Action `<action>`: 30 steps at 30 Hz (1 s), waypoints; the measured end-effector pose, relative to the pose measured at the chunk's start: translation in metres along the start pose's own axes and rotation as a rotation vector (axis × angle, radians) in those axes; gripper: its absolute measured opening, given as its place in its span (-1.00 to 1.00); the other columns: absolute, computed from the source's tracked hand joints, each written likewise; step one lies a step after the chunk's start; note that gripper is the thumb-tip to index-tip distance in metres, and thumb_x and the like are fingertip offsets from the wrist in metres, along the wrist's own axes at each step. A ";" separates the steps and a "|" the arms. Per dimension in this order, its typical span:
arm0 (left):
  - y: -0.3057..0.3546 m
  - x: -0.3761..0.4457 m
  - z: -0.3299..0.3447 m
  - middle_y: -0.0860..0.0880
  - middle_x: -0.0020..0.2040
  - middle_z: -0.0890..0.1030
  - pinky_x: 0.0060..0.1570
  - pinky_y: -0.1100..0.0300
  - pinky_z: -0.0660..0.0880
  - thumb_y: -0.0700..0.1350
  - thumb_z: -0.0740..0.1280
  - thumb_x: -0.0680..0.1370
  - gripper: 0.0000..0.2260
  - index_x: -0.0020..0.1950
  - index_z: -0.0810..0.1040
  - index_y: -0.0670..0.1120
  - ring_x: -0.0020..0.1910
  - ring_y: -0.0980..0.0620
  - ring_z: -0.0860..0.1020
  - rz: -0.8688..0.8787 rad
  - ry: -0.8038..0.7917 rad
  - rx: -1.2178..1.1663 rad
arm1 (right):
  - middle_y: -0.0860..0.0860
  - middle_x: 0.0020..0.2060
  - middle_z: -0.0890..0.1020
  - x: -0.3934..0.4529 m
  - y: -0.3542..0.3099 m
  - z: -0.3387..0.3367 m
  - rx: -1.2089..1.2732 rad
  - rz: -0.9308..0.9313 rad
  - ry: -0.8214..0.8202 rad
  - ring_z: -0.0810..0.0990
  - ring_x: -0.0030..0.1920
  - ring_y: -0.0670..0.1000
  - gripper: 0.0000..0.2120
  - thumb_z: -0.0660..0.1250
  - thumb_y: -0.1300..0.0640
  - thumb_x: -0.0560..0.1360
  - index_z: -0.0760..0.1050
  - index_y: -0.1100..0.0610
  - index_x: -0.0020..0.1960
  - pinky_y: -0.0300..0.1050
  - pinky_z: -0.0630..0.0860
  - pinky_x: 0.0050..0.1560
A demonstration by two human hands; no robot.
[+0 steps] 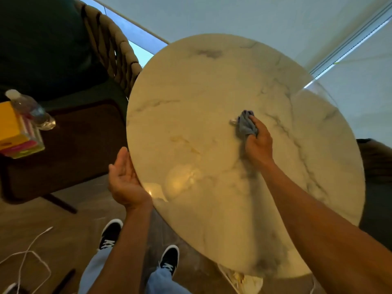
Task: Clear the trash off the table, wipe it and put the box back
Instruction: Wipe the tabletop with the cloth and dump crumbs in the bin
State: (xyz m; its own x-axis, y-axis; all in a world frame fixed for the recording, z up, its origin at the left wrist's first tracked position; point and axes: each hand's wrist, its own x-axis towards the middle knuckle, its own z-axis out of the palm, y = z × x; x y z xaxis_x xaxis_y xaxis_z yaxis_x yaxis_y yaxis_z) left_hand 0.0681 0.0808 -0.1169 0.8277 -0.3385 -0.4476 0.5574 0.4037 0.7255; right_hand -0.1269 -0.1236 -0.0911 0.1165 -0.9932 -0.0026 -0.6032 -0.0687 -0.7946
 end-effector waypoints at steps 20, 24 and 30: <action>-0.001 -0.001 -0.002 -0.01 -0.05 0.71 0.01 0.23 0.56 0.00 0.07 0.66 -0.65 0.15 0.57 -0.17 0.09 0.05 0.63 -0.076 0.084 -0.079 | 0.00 0.27 0.53 -0.109 -0.071 0.099 0.069 -0.467 -0.702 0.46 0.26 0.01 -0.54 0.11 0.19 0.44 0.49 0.04 0.30 -0.04 0.41 0.28; -0.001 -0.002 -0.003 -0.02 -0.04 0.69 0.04 0.23 0.55 -0.02 0.07 0.66 -0.66 0.08 0.58 -0.15 0.10 0.06 0.62 -0.087 0.100 -0.102 | 0.04 0.17 0.61 -0.103 -0.069 0.087 0.335 -0.323 -0.560 0.56 0.20 -0.01 -0.61 0.18 0.27 0.42 0.56 0.18 0.22 -0.06 0.46 0.28; 0.000 -0.004 -0.003 -0.04 0.03 0.67 0.03 0.24 0.55 -0.04 0.07 0.65 -0.66 0.15 0.57 -0.17 0.11 0.06 0.61 -0.110 0.094 -0.101 | -0.02 0.16 0.60 -0.022 -0.053 0.076 0.270 -0.153 -0.150 0.56 0.17 -0.06 -0.70 0.26 0.23 0.52 0.53 0.11 0.23 -0.12 0.48 0.22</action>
State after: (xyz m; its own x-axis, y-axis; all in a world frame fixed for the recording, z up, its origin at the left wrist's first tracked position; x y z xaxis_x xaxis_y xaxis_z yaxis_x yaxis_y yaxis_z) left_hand 0.0651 0.0850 -0.1163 0.7610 -0.3065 -0.5718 0.6449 0.4537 0.6150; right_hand -0.0377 -0.0913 -0.0954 0.3161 -0.9471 0.0554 -0.3414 -0.1680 -0.9248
